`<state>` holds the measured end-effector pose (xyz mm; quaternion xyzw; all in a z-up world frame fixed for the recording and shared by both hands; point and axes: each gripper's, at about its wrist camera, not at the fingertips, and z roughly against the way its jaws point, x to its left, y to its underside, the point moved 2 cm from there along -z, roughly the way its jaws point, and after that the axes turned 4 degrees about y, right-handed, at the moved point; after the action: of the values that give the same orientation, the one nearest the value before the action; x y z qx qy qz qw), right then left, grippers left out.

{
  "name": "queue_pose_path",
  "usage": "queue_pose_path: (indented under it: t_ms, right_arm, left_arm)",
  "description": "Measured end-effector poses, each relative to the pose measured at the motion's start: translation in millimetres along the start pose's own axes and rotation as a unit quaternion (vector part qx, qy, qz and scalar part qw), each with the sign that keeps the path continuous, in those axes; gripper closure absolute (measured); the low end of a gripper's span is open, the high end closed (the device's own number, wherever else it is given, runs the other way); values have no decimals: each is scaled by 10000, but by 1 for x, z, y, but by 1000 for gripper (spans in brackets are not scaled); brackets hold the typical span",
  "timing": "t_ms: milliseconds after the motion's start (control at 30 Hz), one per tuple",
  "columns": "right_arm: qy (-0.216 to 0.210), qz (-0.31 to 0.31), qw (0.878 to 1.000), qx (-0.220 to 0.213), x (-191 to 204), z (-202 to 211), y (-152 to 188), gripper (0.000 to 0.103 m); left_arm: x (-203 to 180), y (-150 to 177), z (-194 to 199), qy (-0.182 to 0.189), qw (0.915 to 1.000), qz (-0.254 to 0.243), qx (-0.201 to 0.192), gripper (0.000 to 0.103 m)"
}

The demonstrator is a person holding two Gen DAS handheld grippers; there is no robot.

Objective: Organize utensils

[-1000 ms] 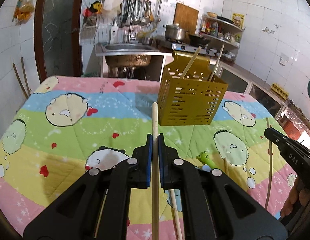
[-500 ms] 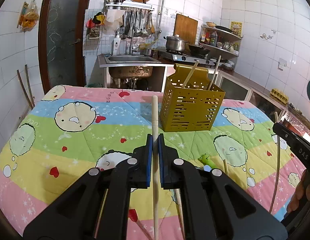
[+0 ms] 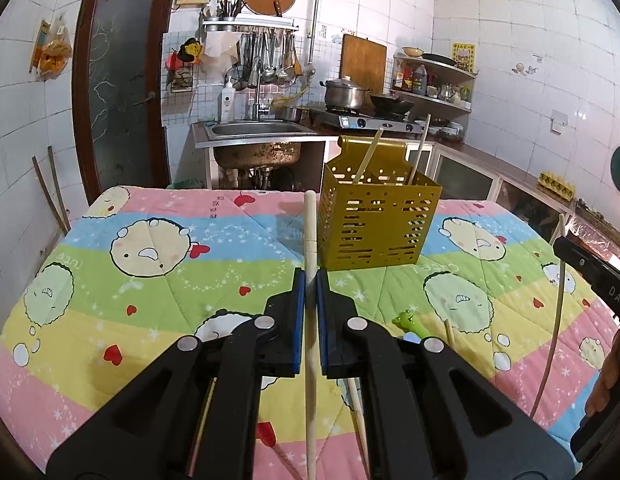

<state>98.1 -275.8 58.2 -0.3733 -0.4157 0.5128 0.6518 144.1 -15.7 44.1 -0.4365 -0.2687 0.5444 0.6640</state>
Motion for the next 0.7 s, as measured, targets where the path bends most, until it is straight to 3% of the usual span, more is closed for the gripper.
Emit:
queue_pose_path:
  t_ms: [400,700]
  right_arm:
    - [-63,-33,9990,-443,3,-6,-35,97]
    - [-143,-88,9942,-1065,17,-35,-100,97]
  left_arm:
    - [-14,-44,4,117,9990,-131,-417,98]
    - [-30,-140,-12,239,9929,-181,-1150,98]
